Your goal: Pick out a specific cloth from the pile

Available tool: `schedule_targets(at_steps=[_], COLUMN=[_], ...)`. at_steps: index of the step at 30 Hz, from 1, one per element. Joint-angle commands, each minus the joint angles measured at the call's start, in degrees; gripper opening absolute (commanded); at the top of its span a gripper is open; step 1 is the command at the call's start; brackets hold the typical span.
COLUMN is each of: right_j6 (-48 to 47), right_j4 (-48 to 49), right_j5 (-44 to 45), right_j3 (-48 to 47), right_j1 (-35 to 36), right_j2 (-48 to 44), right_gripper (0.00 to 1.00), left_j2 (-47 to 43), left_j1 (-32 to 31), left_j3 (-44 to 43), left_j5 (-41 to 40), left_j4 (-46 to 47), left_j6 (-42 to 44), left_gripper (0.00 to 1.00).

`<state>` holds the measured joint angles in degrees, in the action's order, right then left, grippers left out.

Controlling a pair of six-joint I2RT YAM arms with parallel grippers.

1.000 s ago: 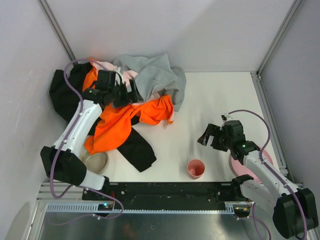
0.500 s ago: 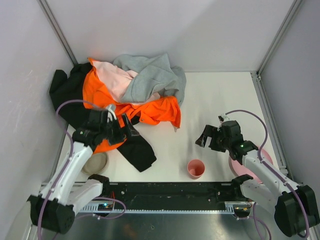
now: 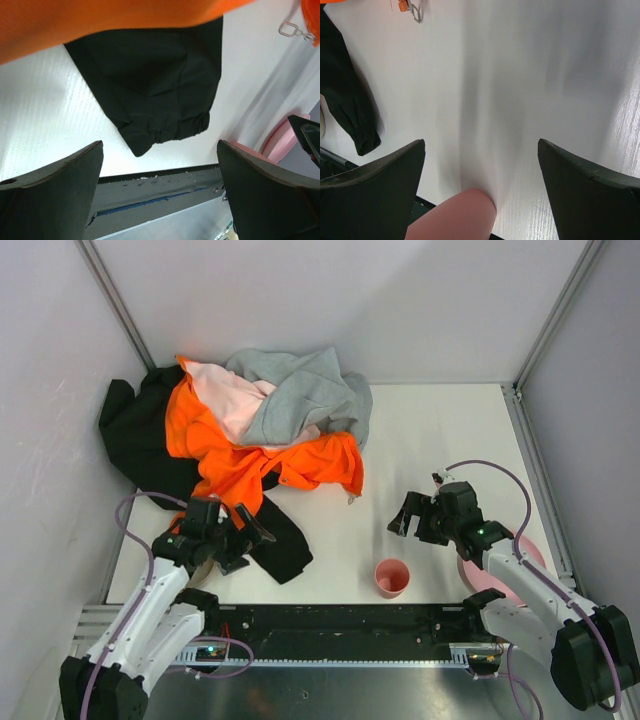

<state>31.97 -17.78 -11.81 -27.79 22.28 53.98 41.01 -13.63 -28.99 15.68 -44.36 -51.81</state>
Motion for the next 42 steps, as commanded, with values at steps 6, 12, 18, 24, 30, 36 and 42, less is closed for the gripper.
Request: schedule_targets(at_steps=[6,12,18,24,30,36,42], right_j6=[0.1,-0.4,-0.5,-0.5,-0.4,-0.2,-0.2], right_j4=[1.0,0.8,0.9,1.1,1.6,2.2,1.9], right_j5=[1.4,1.8,1.8,1.8,1.7,1.2,1.5], right_j3=[-2.6,-2.6,-2.6,-2.5,-2.5,-2.5,-2.5], right_j1=[0.4,0.4,0.4,0.3,0.4,0.4,0.4], right_j2=[0.1,0.4,1.0,1.5,2.4,3.0,2.7], right_gripper=[0.99,0.99,0.99,0.99,0.99,0.99,0.99], left_j2=[8.1,14.0,22.0,29.9,36.2,40.7,39.6], left_j1=[2.2,9.1,13.2,13.4,13.5,12.2,10.1], left_j3=[0.1,2.8,3.1,0.0,-1.7,-2.5,-4.3], left_j5=[-5.7,-1.9,-0.9,-3.1,-4.6,-4.5,-4.0], left_j4=[3.7,10.8,16.8,19.1,20.1,22.4,22.5], left_j6=[-3.8,-2.0,-0.2,1.3,3.1,4.8,7.2], left_gripper=[1.0,1.0,1.0,0.95,0.89,0.63,0.16])
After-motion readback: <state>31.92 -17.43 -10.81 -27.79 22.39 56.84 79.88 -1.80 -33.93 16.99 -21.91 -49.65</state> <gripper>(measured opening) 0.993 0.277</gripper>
